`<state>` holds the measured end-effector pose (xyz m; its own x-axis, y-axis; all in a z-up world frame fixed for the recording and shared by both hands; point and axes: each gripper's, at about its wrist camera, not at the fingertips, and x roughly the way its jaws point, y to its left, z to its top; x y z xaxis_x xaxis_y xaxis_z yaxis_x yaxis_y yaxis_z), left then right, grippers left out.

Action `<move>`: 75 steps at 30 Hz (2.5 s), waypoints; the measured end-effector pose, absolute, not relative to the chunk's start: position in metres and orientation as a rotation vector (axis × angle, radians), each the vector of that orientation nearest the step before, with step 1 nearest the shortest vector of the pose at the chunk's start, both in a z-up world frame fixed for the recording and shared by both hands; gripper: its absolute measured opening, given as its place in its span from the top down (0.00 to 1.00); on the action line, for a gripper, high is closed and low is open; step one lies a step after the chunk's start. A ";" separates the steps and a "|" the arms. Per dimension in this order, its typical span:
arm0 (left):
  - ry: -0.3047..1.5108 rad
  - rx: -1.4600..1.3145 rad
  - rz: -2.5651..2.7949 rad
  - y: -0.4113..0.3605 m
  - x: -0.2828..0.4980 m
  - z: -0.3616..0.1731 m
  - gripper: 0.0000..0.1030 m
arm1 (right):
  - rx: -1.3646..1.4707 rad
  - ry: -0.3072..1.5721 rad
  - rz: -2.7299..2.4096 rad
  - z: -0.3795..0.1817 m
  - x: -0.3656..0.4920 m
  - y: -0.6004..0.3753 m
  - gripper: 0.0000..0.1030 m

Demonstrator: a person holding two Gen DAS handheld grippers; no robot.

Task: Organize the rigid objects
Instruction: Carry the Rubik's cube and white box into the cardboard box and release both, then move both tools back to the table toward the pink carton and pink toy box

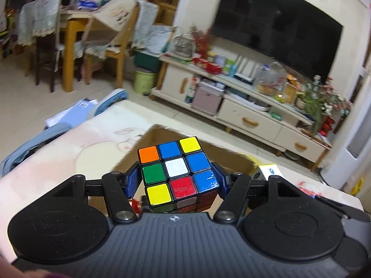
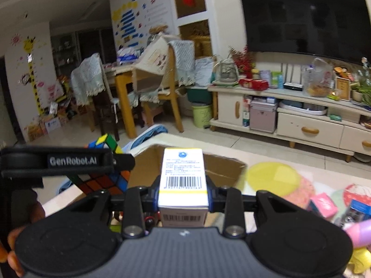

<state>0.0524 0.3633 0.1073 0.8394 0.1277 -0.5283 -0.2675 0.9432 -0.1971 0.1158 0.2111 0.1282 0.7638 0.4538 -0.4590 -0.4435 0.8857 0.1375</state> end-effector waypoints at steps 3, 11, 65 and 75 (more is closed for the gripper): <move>0.583 -0.286 0.218 0.365 0.055 0.102 0.24 | -0.022 0.537 0.498 0.118 0.122 0.227 0.67; 0.656 -0.261 0.252 0.366 0.067 0.094 0.24 | -0.088 0.577 0.508 0.098 0.116 0.244 0.67; 0.714 -0.124 0.086 0.352 0.069 0.087 0.00 | 0.094 0.436 0.197 0.077 0.051 0.119 0.09; 0.727 -0.043 0.039 0.341 0.073 0.080 0.00 | 0.121 0.436 0.158 0.067 0.043 0.087 0.09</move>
<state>0.0734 0.3411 0.0797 0.7467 0.0211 -0.6648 -0.0507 0.9984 -0.0253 0.0428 0.0872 0.0674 0.8944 0.1780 -0.4103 -0.1262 0.9805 0.1505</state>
